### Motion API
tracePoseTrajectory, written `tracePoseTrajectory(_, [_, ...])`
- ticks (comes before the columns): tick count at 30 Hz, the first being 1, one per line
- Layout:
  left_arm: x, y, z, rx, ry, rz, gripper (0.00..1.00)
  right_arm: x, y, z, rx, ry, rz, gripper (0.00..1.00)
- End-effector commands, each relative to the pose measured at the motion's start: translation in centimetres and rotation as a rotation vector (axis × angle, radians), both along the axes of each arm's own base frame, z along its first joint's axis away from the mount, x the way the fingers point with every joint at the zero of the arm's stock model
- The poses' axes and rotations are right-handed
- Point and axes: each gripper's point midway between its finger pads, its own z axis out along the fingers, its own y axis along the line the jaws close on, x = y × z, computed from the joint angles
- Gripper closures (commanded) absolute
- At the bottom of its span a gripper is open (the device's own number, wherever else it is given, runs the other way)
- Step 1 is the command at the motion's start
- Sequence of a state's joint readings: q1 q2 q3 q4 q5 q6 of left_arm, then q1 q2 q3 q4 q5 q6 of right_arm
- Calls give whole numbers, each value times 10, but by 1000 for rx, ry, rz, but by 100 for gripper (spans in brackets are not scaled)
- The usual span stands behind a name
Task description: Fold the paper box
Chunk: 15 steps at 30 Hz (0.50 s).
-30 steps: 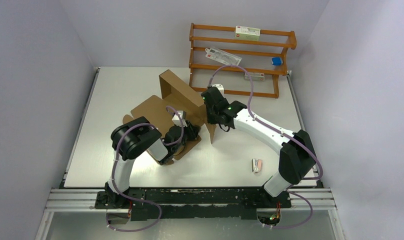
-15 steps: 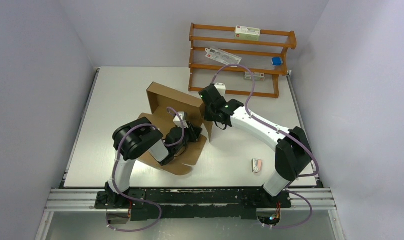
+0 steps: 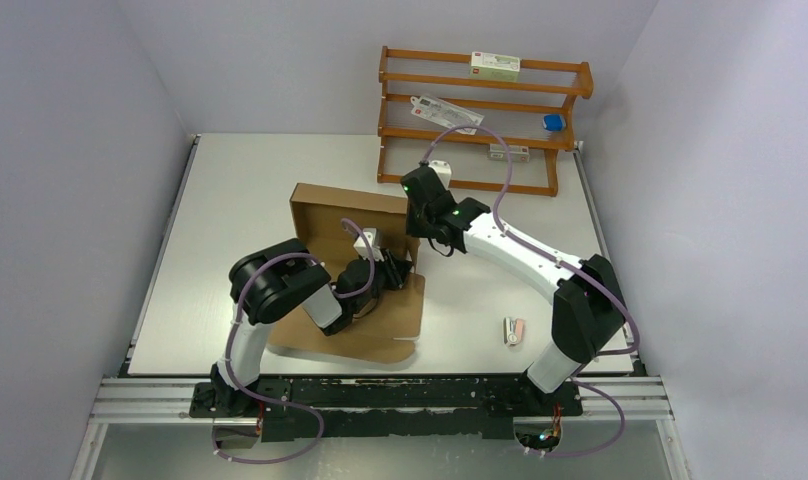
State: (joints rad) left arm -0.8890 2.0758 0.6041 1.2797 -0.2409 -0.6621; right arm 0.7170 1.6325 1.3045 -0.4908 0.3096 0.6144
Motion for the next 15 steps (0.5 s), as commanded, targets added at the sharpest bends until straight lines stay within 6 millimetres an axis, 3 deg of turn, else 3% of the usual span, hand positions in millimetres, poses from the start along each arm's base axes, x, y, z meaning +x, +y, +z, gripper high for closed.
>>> tracePoseTrajectory(1, [-17, -16, 23, -60, -28, -69, 67, 1, 11, 6, 61, -52, 40, 70])
tracePoseTrajectory(5, [-17, -11, 24, -34, -32, -63, 67, -5, 10, 13, 80, -67, 69, 67])
tracePoseTrajectory(12, [-18, -7, 25, -32, -36, -51, 63, -14, 9, 55, 140, -172, 139, 44])
tracePoseTrajectory(15, [-18, -3, 33, -26, -51, -48, 58, -16, 3, 60, 135, -201, 148, 37])
